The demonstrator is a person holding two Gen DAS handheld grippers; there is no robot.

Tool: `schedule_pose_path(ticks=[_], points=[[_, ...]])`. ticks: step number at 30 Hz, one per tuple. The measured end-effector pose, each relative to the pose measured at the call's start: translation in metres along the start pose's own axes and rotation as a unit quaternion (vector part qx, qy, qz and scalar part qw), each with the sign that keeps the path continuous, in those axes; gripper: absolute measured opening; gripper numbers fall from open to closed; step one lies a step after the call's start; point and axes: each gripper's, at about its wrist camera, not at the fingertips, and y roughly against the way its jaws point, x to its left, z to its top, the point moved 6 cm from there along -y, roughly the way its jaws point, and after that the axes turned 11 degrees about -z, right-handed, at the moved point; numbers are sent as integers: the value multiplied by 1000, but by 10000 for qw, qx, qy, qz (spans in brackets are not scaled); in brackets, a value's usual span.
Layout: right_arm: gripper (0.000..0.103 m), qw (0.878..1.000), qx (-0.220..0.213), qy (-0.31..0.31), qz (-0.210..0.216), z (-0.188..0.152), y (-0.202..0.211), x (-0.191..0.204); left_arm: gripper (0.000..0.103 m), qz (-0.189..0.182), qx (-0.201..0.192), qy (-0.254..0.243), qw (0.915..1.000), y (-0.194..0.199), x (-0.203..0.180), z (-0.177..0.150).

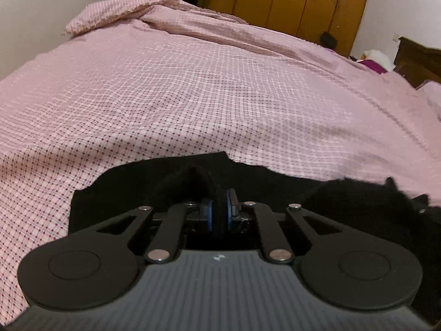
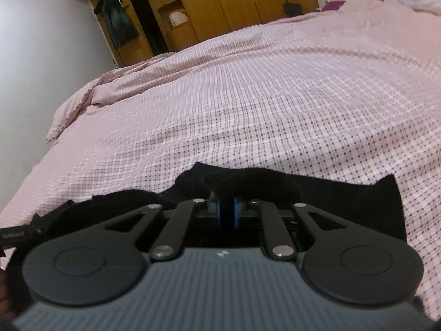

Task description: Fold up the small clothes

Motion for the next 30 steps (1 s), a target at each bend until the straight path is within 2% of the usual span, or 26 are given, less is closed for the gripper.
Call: schedule_pose_path(ticks=[2,3,4,5,7,11,15,18,21,23,27,30], points=[[20,9999,-30,-50,95,2,7,-3,25,-190,10,134,9997,11,-2,3],[27,9999,-81,-29,79,5,13,-3,30,-258,0,209,9995,16,-1,5],[32,9999,-159,21,26,6,19,-5,45,-263,-22,272,9993,23,-2,7],[41,9997,-229,65,-20,7,23,-7,56,-235,-96,332,9991,29,-1,10],[44,9993,-351,139,-24,9,33,-12,63,-235,-284,317,9988,44,-2,15],[44,9991,-403,134,-35,11,47,-20,65,-290,-339,142,9989,61,-8,18],[44,9985,-351,431,9,8,53,-20,65,-457,-273,-202,9984,67,-20,9],[44,9980,-136,616,41,2,49,-19,65,-637,-120,-420,9970,59,-29,-2],[43,9970,143,734,215,-7,41,-20,64,-786,159,-419,9959,40,-33,-16],[40,9946,314,985,116,-15,32,-19,63,-589,228,-431,9971,24,-28,-23],[39,9929,276,1150,-160,-13,12,-17,63,338,-47,-739,9967,0,-7,-27],[39,9925,193,1148,-370,-10,-7,-18,63,463,-121,-858,9952,-8,-5,-26]])
